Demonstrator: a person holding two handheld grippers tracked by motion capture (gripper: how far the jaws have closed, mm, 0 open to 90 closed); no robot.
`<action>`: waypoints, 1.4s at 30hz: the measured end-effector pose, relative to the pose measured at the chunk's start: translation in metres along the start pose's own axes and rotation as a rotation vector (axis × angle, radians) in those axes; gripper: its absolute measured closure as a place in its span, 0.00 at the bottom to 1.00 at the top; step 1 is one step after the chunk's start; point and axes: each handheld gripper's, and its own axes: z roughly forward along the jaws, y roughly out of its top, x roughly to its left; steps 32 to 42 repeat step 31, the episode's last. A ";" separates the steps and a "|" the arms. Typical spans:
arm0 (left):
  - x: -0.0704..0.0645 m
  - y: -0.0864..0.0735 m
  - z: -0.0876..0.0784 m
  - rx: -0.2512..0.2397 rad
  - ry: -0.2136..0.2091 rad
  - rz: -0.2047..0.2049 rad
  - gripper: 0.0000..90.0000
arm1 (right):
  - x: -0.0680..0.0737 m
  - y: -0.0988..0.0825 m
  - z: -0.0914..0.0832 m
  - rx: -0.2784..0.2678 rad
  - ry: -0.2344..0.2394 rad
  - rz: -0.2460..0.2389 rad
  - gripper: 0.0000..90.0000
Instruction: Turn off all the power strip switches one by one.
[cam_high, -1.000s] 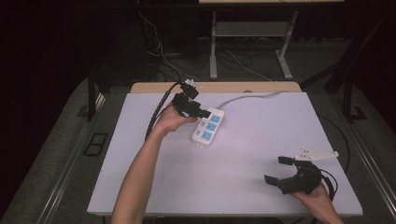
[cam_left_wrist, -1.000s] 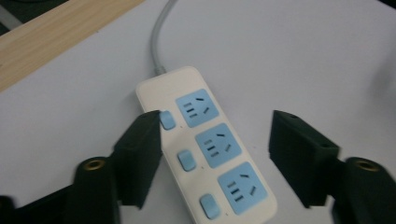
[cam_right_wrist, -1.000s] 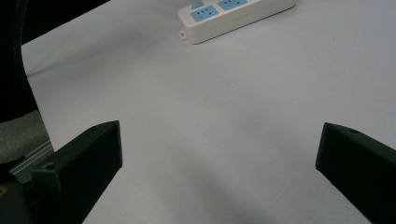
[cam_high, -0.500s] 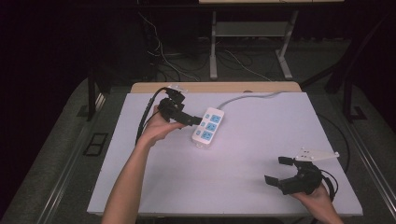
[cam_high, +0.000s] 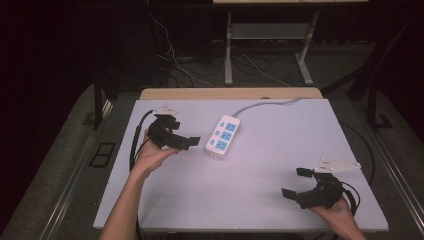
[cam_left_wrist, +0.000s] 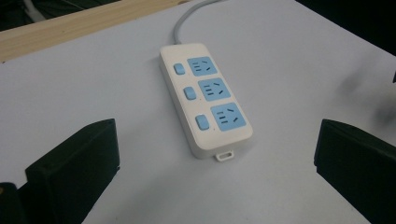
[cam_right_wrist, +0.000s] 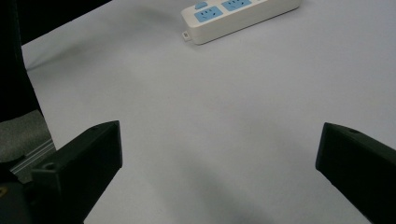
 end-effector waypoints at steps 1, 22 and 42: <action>-0.002 -0.003 -0.003 -0.006 0.001 -0.002 0.00 | 0.000 0.000 0.000 0.000 0.000 -0.001 0.00; -0.057 -0.077 -0.025 -0.151 0.003 0.037 0.00 | 0.003 0.000 0.001 -0.007 -0.006 0.001 0.00; -0.063 -0.103 -0.024 -0.161 -0.010 0.045 0.00 | 0.004 -0.002 0.001 -0.005 -0.004 -0.001 0.00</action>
